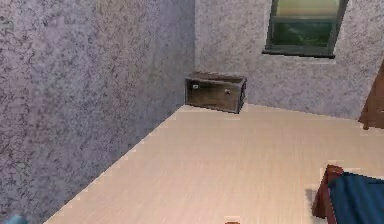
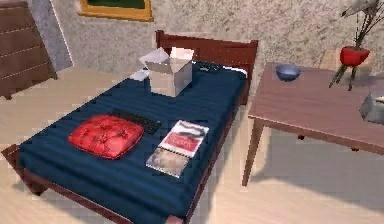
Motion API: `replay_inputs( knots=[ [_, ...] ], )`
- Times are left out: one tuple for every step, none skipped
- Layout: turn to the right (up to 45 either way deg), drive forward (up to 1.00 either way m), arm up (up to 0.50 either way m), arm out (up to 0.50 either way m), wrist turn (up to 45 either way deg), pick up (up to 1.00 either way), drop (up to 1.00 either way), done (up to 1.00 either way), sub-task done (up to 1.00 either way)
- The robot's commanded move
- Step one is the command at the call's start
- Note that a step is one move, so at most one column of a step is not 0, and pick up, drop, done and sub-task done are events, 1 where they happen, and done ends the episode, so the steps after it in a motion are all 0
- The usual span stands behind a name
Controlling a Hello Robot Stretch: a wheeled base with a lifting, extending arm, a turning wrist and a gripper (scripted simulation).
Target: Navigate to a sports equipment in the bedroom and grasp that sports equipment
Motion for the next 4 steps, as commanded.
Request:
replay_inputs(
  knots=[
    [21.0,0.0,0.0,0.0,0.0,0.0,0.0,0.0,0.0],
    [0.0,1.0,0.0,0.0,0.0,0.0,0.0,0.0,0.0],
    [6.0,0.0,0.0,0.0,0.0,0.0,0.0,0.0,0.0],
    [0.0,0.75,0.0,0.0,0.0,0.0,0.0,0.0,0.0]
  ],
)
